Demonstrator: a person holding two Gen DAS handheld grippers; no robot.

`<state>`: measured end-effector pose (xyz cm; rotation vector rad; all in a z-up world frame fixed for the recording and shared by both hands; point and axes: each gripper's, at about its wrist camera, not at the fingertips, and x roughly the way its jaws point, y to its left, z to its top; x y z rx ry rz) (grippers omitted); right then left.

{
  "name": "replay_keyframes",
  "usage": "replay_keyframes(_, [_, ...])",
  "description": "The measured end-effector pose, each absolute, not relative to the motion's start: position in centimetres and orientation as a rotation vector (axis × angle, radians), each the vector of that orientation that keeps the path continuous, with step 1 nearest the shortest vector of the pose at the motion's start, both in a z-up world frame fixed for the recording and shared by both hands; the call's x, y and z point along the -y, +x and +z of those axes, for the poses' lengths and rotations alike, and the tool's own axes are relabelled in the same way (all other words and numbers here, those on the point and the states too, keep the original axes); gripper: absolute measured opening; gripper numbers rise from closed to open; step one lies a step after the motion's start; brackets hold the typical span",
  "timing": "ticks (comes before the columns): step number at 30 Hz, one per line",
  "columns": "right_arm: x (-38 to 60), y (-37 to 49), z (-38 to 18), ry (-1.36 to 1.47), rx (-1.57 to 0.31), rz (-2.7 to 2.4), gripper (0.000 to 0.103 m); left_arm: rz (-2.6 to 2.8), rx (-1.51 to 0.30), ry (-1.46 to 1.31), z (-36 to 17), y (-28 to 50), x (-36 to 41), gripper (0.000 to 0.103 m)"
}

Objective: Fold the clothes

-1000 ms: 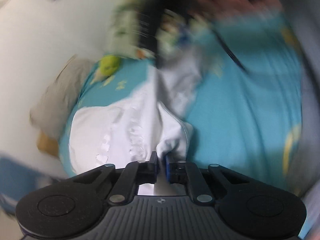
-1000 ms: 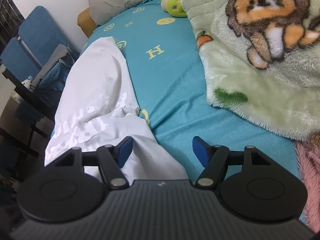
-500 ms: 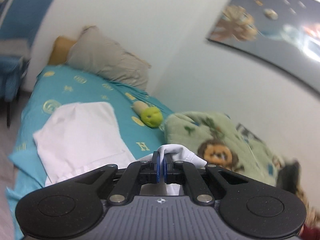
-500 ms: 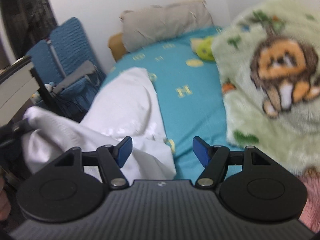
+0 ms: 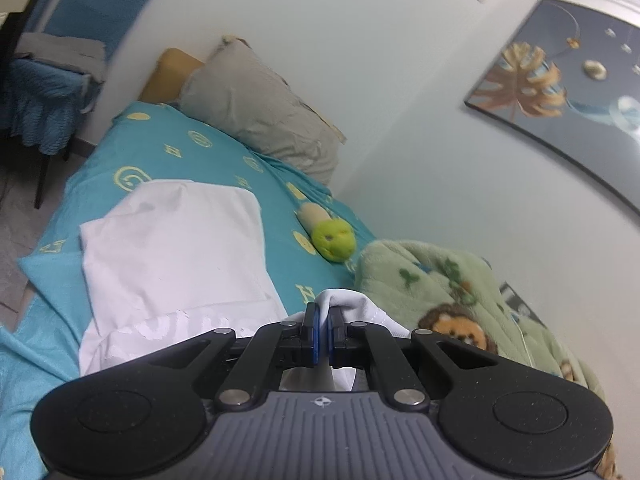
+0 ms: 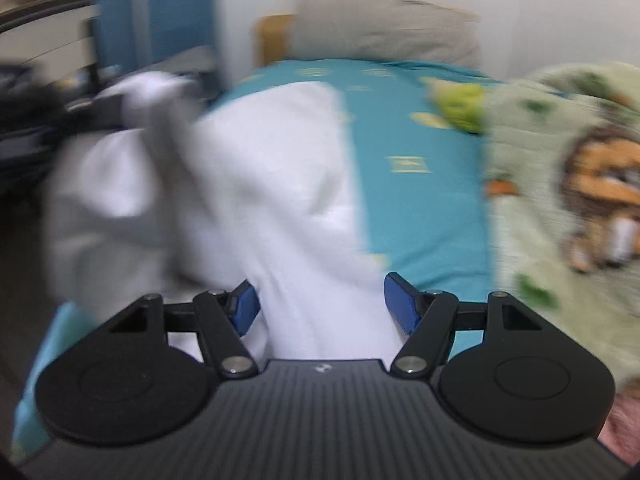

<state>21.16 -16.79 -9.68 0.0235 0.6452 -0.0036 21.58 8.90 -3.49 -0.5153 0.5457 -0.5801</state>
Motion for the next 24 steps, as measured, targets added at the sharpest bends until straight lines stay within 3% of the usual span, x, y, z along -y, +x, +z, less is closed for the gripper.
replay_keyframes(7, [21.5, 18.3, -6.1, 0.129, -0.462, -0.206, 0.069, -0.63, -0.531, -0.573, -3.0, 20.8, -9.0, 0.004])
replay_keyframes(14, [22.6, 20.9, -10.6, 0.196, -0.775, -0.211, 0.067, -0.612, -0.477, -0.585, -2.3, 19.2, -9.1, 0.004])
replay_keyframes(15, [22.9, 21.0, -11.2, 0.232, -0.811, -0.204, 0.062, -0.599, -0.477, -0.594, -2.3, 19.2, -9.4, 0.004])
replay_keyframes(18, [23.3, 19.7, -9.5, 0.348, -0.682, -0.135, 0.023, -0.562, -0.515, -0.585, -2.7, 19.7, -9.8, 0.004])
replay_keyframes(19, [22.9, 19.3, -8.4, 0.335, -0.615, -0.108, 0.016, -0.55, -0.532, -0.579, -2.8, 19.9, -9.9, 0.004])
replay_keyframes(23, [21.7, 18.1, -5.5, 0.326, -0.458, 0.026, 0.012, -0.5, -0.599, -0.552, -3.5, 20.8, -10.2, 0.005])
replay_keyframes(24, [21.5, 18.1, -5.4, 0.334, -0.461, 0.043, 0.012, -0.486, -0.618, -0.54, -3.7, 21.0, -10.2, 0.01])
